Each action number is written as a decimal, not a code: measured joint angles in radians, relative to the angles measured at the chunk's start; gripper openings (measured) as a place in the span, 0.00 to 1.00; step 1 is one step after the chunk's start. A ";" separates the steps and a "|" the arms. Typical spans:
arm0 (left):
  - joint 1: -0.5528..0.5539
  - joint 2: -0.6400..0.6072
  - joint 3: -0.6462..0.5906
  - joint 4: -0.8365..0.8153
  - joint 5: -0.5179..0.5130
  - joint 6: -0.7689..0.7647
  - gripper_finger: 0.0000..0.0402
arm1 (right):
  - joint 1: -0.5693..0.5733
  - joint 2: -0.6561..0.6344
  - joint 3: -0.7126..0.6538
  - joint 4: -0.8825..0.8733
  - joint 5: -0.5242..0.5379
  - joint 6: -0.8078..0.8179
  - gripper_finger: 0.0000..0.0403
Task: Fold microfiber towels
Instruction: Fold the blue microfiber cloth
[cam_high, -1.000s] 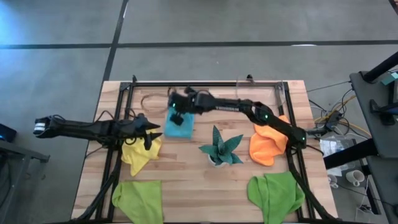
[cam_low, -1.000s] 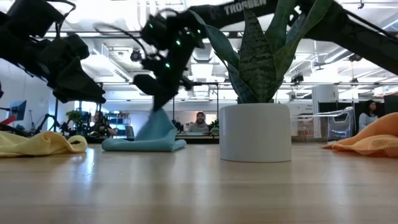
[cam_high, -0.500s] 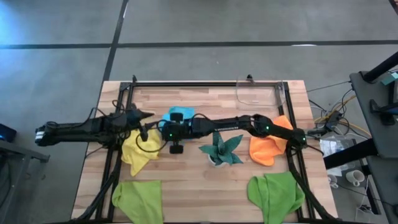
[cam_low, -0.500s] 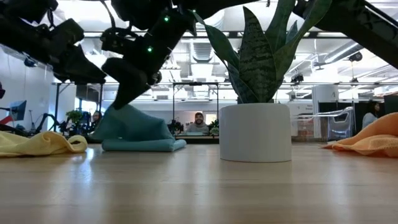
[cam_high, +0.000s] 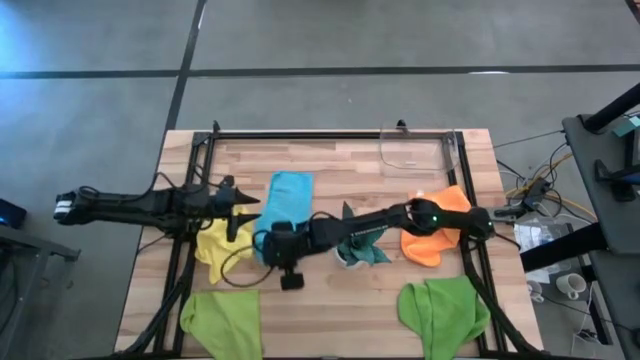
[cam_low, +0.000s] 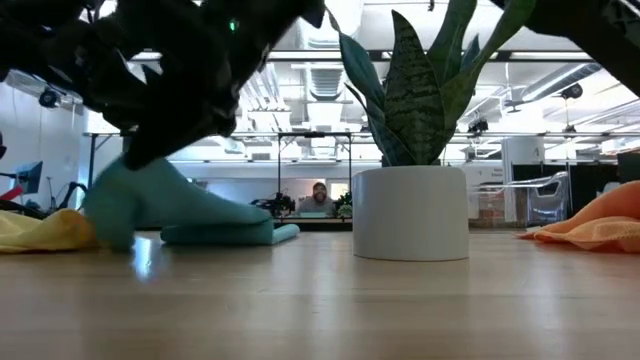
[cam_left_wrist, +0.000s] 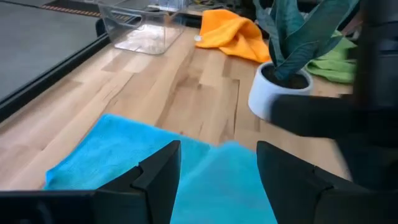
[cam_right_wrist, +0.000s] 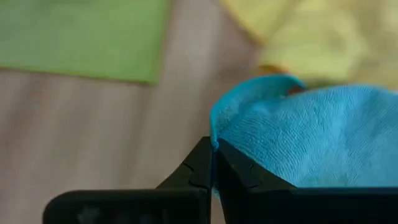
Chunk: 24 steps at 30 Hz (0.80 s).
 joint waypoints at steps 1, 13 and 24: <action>-0.001 -0.001 0.000 0.001 -0.005 0.001 0.49 | 0.016 0.000 0.000 -0.007 -0.015 0.006 0.02; -0.010 -0.004 -0.006 0.024 -0.002 -0.002 0.49 | 0.097 0.000 -0.003 -0.096 0.016 0.125 0.02; -0.016 0.238 -0.149 0.351 -0.158 -0.003 0.49 | 0.096 0.000 0.011 -0.148 0.047 0.089 0.02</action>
